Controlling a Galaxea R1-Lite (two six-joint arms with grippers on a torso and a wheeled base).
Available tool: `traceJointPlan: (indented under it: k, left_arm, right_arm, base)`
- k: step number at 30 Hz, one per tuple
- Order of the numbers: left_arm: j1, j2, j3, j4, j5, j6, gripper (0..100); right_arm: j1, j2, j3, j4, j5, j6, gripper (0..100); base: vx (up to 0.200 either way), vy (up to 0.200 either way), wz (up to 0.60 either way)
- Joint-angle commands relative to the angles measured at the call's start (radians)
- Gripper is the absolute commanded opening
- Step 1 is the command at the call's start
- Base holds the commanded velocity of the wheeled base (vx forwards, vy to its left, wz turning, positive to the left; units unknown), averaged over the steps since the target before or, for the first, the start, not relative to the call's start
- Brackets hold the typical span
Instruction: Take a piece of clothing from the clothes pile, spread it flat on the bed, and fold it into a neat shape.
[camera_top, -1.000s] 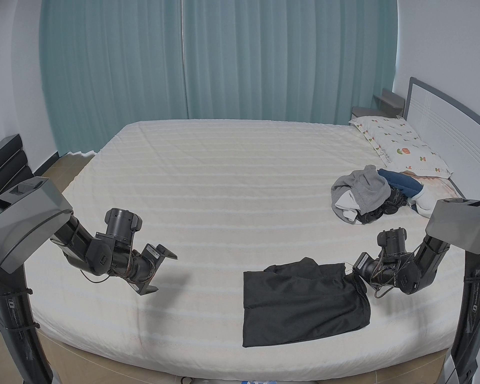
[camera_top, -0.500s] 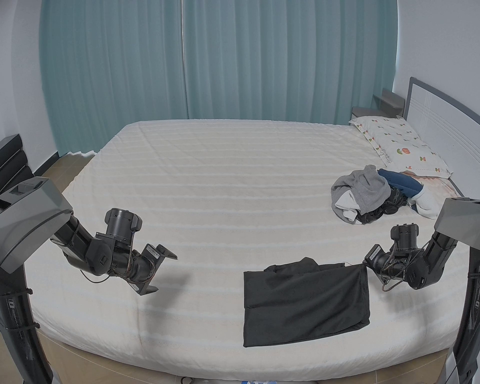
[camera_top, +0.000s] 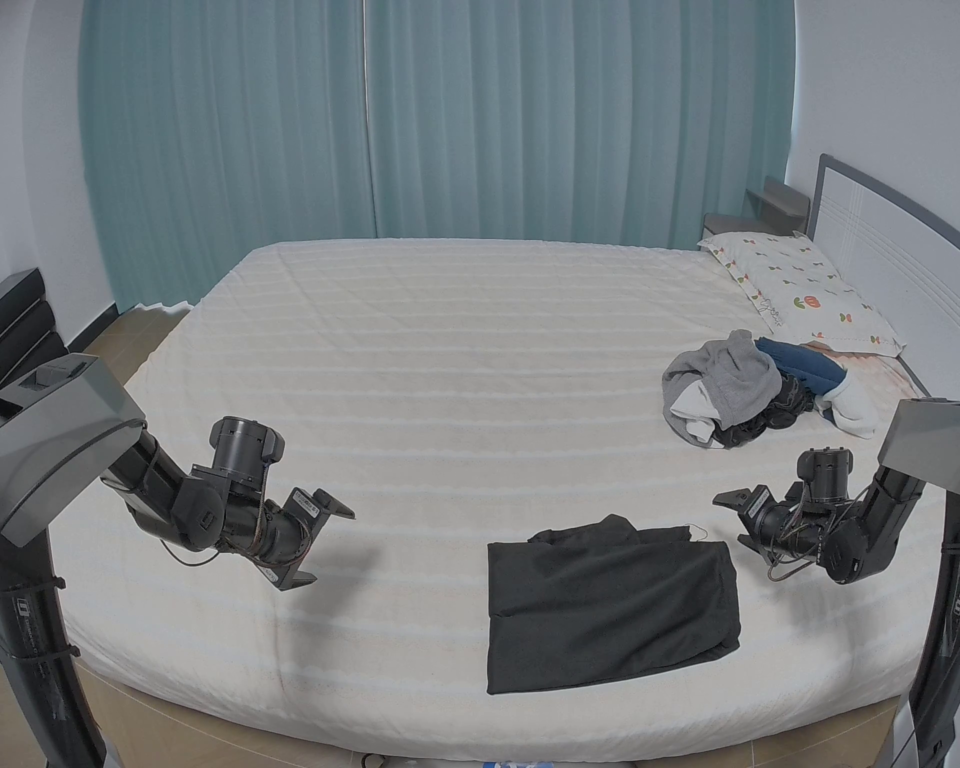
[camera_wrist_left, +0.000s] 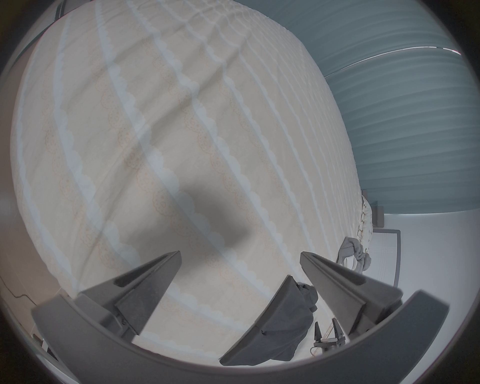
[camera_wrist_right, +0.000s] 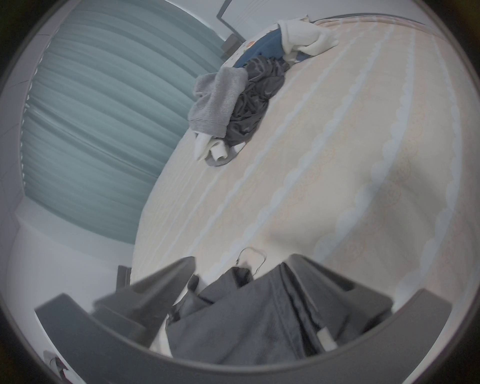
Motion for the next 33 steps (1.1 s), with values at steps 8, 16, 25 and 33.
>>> traceJointPlan:
  k: [8,16,25,33]
  left_arm:
    - [-0.002,0.001,-0.001,-0.001,0.000,0.000,100]
    - [-0.003,0.001,0.000,-0.001,0.000,0.001,100]
    - [-0.005,0.001,0.000,-0.001,0.000,0.001,100]
    - [-0.006,0.003,0.000,-0.001,0.000,0.001,100]
  right_arm:
    - [-0.003,-0.113,0.261,-0.052,0.165,-0.255,100]
    - [-0.017,-0.071,0.428,-0.204,0.351,-0.395,100]
    - [-0.034,-0.039,0.445,-0.273,0.345,-0.398,100]
    - [-0.032,-0.005,0.431,-0.284,0.343,-0.398,100]
  base:
    - [-0.025,0.000,0.00]
    - [-0.125,0.000,0.00]
    - [0.000,0.000,0.00]
    - [0.000,0.000,0.00]
